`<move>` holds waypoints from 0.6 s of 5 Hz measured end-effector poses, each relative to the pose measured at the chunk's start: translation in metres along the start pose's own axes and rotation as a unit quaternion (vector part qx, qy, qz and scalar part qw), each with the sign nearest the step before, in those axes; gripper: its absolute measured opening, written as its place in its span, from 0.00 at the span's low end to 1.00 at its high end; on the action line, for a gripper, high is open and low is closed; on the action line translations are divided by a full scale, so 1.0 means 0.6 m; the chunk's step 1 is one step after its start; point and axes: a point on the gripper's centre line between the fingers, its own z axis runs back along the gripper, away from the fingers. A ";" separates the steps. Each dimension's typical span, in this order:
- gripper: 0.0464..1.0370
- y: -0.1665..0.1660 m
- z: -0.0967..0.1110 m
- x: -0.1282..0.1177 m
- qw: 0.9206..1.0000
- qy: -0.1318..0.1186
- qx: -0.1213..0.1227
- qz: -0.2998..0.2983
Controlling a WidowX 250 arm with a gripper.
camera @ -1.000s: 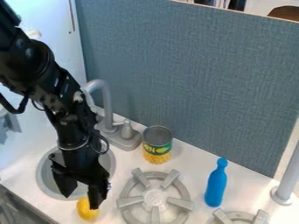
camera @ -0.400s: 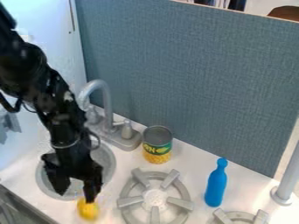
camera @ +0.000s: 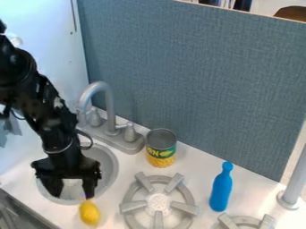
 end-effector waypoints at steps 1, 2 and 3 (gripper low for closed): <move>0.97 -0.008 -0.006 -0.008 0.994 -0.027 0.025 0.100; 0.97 -0.010 -0.008 -0.011 0.988 -0.043 0.045 0.140; 0.97 -0.009 -0.007 -0.011 0.985 -0.043 0.048 0.160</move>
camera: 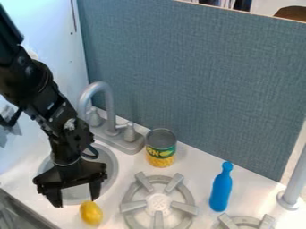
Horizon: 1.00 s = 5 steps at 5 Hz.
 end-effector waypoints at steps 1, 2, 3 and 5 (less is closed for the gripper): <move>0.97 -0.003 -0.010 0.006 1.000 0.002 0.014 0.003; 0.97 -0.008 -0.022 0.005 1.000 0.008 0.014 0.015; 0.97 -0.012 -0.040 0.001 0.999 0.023 0.014 0.028; 0.97 0.000 -0.071 -0.003 0.996 0.036 0.051 0.066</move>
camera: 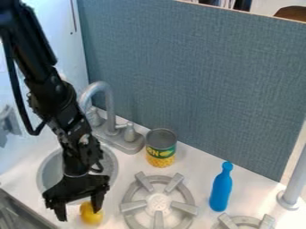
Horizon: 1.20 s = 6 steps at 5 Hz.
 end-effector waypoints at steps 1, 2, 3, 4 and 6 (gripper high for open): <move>0.97 0.002 -0.022 -0.006 1.000 0.018 0.016 0.012; 0.91 -0.013 -0.042 -0.019 0.999 0.043 0.025 0.010; 0.74 -0.024 -0.043 -0.017 0.999 0.037 0.025 -0.012; 0.64 -0.019 -0.042 -0.020 0.998 0.043 0.032 -0.037; 0.64 -0.059 0.053 -0.060 0.976 -0.008 0.006 -0.218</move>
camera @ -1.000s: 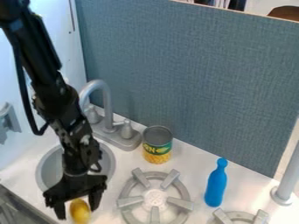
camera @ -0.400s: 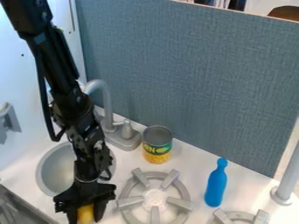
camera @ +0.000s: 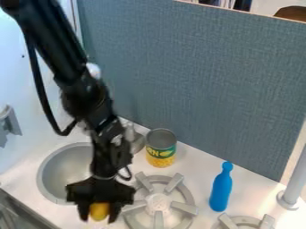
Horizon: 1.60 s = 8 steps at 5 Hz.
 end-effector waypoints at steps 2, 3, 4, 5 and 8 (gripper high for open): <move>0.64 -0.082 0.042 -0.014 0.975 -0.014 0.001 -0.222; 0.64 -0.108 0.023 -0.002 0.970 0.010 -0.006 -0.243; 0.64 -0.122 0.011 0.025 0.971 0.021 -0.011 -0.240; 0.64 -0.130 0.001 0.042 0.970 0.029 -0.011 -0.240; 0.64 -0.117 -0.025 0.056 0.971 0.049 0.009 -0.232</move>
